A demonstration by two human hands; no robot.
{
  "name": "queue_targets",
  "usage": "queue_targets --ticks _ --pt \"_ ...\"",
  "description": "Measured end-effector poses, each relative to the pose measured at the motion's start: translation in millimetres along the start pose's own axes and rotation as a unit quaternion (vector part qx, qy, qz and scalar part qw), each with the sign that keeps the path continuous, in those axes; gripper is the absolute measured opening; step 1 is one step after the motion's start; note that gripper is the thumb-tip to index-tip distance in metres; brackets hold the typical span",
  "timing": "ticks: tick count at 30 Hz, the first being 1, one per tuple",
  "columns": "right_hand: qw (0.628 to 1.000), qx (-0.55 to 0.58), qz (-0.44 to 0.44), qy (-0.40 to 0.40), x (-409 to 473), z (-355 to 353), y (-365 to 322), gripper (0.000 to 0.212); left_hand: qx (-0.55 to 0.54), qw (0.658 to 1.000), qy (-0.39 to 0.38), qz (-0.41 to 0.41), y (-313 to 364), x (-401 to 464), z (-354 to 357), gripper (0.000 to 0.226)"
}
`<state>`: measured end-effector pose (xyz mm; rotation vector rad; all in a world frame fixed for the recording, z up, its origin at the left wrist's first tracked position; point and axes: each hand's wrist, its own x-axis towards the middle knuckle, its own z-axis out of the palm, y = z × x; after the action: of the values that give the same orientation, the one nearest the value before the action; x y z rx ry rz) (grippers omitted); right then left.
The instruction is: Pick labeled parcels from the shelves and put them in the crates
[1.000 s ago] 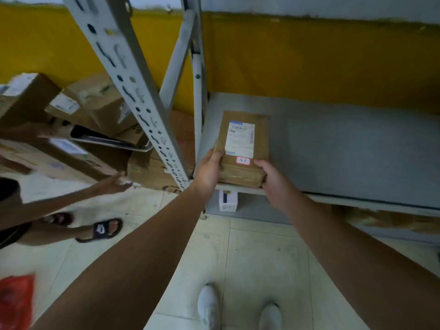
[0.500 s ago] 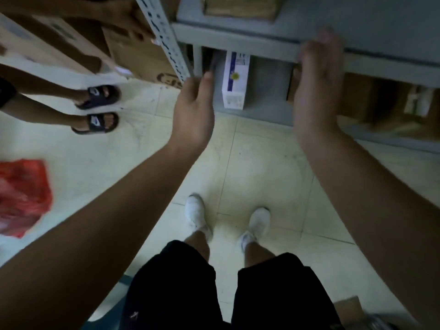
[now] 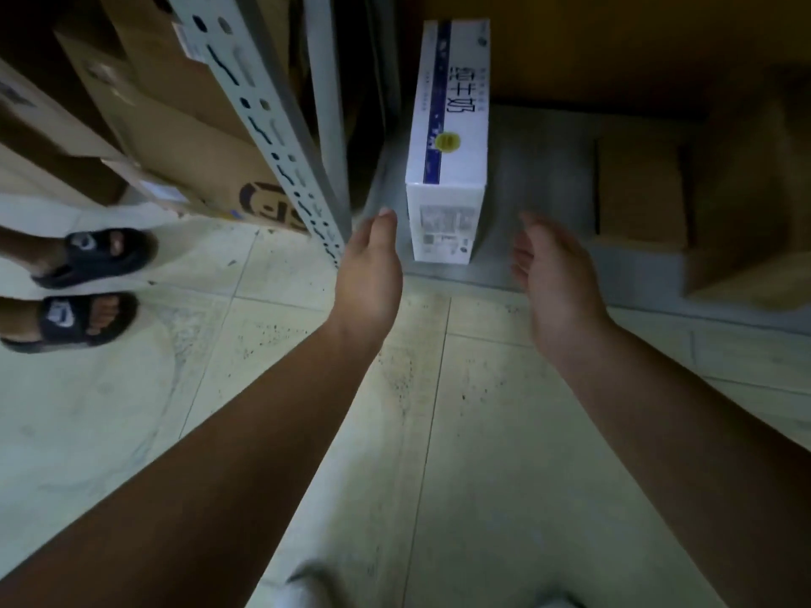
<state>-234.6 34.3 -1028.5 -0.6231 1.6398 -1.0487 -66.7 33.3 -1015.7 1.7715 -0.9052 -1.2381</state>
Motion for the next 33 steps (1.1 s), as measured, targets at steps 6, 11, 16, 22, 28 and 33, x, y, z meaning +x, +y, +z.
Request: queue_targets --ticks 6,11,16,22,28,33 --pt "0.999 -0.007 -0.013 -0.037 98.7 48.1 18.2 0.047 -0.098 0.993 -0.065 -0.030 -0.2 81.1 25.6 0.095" --pt "0.989 0.029 0.038 -0.137 111.2 50.4 24.8 0.059 -0.074 0.984 -0.163 0.011 -5.3 100.1 33.2 0.049" --pt "0.983 -0.027 -0.017 -0.183 89.2 17.5 20.3 0.075 -0.231 0.951 -0.206 0.010 -19.0 88.6 5.4 0.048" --pt "0.974 0.079 -0.118 -0.174 87.3 -20.5 10.7 0.078 -0.312 0.915 -0.253 0.039 -30.3 82.4 -20.7 0.062" --pt "0.962 0.070 -0.217 -0.154 75.8 -24.3 -11.2 0.047 -0.186 0.964 -0.171 0.089 -23.4 80.5 -21.5 0.047" --pt "0.960 0.081 -0.241 -0.117 66.6 -17.2 -0.9 0.049 -0.171 0.964 -0.198 0.056 -20.3 55.7 -25.7 0.052"
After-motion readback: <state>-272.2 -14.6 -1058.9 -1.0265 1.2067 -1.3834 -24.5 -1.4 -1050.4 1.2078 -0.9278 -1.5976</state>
